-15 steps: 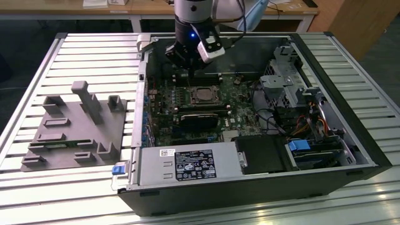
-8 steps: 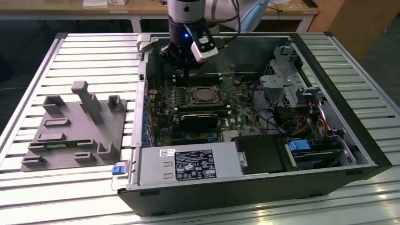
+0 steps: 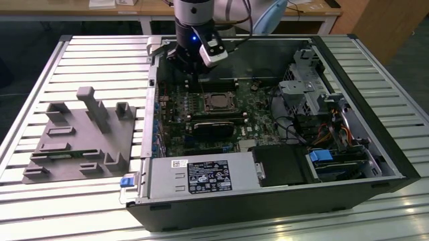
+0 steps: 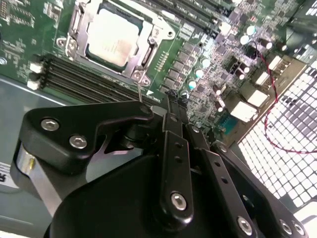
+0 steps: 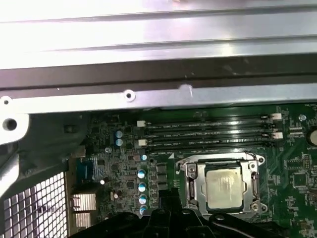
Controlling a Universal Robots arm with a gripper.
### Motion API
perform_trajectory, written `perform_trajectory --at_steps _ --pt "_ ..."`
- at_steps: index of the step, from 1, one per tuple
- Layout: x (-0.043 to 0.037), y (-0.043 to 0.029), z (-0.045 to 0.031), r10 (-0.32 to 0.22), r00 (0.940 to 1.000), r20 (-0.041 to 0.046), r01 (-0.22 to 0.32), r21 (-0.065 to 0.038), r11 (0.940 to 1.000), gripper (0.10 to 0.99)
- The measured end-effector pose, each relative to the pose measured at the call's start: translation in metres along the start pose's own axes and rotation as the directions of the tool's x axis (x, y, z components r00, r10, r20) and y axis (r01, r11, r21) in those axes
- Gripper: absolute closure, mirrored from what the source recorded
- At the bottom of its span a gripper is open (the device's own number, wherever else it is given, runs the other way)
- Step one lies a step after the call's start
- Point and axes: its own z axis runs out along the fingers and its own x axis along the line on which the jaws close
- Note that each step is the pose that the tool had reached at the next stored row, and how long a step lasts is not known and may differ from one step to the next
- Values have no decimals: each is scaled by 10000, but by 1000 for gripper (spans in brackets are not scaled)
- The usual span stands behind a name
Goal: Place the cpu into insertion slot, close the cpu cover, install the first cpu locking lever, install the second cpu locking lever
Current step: 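Install the first cpu locking lever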
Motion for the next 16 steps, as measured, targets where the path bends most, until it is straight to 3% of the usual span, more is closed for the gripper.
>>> perform_trajectory --at_steps 10,16 --pt "32 181 33 -289 9996 -10 289 0 9996 980" --pt "-37 197 38 -328 9995 -12 328 -1 9995 980"
